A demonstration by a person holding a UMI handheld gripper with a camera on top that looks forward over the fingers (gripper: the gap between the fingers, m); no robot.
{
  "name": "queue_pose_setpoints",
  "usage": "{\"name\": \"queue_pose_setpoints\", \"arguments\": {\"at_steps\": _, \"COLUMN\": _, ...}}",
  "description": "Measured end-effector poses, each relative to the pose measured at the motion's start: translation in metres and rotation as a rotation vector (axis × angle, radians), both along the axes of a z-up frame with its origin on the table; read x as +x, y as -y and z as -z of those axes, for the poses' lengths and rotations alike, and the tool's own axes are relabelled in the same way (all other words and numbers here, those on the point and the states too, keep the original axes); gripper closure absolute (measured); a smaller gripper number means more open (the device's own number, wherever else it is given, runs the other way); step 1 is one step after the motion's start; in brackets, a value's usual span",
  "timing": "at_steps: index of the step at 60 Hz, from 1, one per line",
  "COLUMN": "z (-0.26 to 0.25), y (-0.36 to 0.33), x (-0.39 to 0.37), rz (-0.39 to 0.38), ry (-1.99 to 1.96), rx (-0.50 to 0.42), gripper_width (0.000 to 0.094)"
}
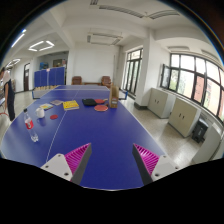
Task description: Pour water
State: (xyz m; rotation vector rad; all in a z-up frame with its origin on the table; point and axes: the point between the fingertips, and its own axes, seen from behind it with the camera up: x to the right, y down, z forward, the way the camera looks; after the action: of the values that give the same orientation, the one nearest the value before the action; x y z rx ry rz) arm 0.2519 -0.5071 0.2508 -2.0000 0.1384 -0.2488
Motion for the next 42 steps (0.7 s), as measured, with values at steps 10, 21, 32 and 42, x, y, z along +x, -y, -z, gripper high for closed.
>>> {"name": "queue_pose_setpoints", "arguments": {"at_steps": 10, "z": 0.024, "y": 0.003, "x": -0.01, "rz": 0.006, "ry": -0.005, "rx": -0.032, "gripper_width": 0.0085}}
{"name": "queue_pose_setpoints", "arguments": {"at_steps": 21, "z": 0.073, "y": 0.02, "x": -0.038, "rz": -0.022, "ry": 0.011, "rx": -0.1, "gripper_width": 0.0085}}
{"name": "queue_pose_setpoints", "arguments": {"at_steps": 32, "z": 0.14, "y": 0.021, "x": -0.135, "rz": -0.11, "ry": -0.02, "rx": -0.164, "gripper_width": 0.0088}}
{"name": "queue_pose_setpoints", "arguments": {"at_steps": 42, "z": 0.173, "y": -0.032, "x": -0.273, "rz": -0.21, "ry": -0.09, "rx": -0.162, "gripper_width": 0.0087}}
